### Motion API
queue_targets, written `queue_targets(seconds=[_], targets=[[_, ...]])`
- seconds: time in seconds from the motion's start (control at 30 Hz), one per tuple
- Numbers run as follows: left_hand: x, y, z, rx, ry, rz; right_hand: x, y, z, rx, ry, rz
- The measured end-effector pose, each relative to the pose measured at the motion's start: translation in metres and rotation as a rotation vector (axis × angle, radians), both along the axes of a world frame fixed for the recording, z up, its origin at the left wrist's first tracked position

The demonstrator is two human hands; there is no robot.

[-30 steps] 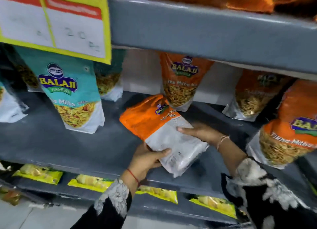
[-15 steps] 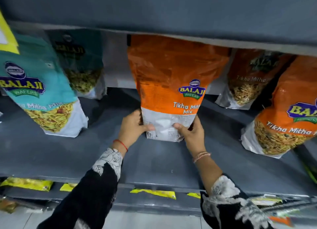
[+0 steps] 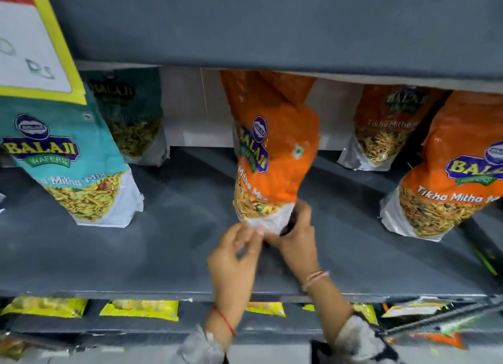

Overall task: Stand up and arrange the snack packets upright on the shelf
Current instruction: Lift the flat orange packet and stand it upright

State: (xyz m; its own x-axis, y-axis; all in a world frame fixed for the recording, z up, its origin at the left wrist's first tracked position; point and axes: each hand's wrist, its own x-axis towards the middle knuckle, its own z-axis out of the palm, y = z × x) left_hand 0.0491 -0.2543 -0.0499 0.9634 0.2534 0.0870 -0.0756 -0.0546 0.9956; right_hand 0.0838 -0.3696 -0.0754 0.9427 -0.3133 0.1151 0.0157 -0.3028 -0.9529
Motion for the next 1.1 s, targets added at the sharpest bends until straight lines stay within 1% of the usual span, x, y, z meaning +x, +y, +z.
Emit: queue_targets(seconds=[0.03, 0.07, 0.1, 0.13, 0.17, 0.23, 0.3, 0.37, 0.4, 0.47, 0.57, 0.67, 0.87, 1.1], targets=[[0.018, 0.013, -0.005, -0.014, 0.026, -0.002, 0.006, -0.016, 0.003, 0.027, 0.037, 0.105], [0.038, 0.026, -0.01, 0.021, 0.06, -0.041, 0.014, -0.031, 0.004, -0.002, 0.091, 0.189], [0.058, 0.037, -0.013, 0.112, 0.099, -0.125, 0.024, -0.044, 0.006, -0.051, 0.137, 0.231], [0.078, 0.045, -0.018, 0.195, 0.12, -0.243, 0.034, -0.053, 0.008, -0.106, 0.171, 0.246], [0.094, 0.05, -0.024, 0.237, 0.133, -0.362, 0.042, -0.06, 0.011, -0.136, 0.189, 0.266], [0.11, 0.048, -0.024, 0.248, 0.209, -0.474, 0.054, -0.065, 0.014, -0.173, 0.197, 0.293], [0.118, 0.045, -0.028, 0.223, 0.24, -0.489, 0.059, -0.067, 0.014, -0.138, 0.205, 0.293], [0.123, 0.044, -0.035, 0.213, 0.223, -0.495, 0.058, -0.066, 0.01, -0.05, 0.215, 0.304], [0.125, 0.045, -0.036, 0.22, 0.212, -0.518, 0.056, -0.065, 0.008, -0.037, 0.221, 0.322], [0.127, 0.049, -0.039, 0.257, 0.203, -0.577, 0.053, -0.06, 0.005, -0.083, 0.234, 0.339], [0.114, 0.054, -0.033, 0.322, 0.194, -0.582, 0.038, -0.046, 0.01, -0.206, 0.213, 0.236], [0.08, 0.059, -0.028, 0.33, 0.206, -0.572, 0.002, -0.035, 0.012, -0.237, 0.206, 0.211], [0.018, 0.073, -0.044, 0.46, 0.187, -0.568, -0.068, -0.027, 0.006, -0.278, 0.241, 0.189], [0.007, 0.073, -0.045, 0.508, 0.139, -0.56, -0.078, -0.026, 0.001, -0.335, 0.242, 0.155]])
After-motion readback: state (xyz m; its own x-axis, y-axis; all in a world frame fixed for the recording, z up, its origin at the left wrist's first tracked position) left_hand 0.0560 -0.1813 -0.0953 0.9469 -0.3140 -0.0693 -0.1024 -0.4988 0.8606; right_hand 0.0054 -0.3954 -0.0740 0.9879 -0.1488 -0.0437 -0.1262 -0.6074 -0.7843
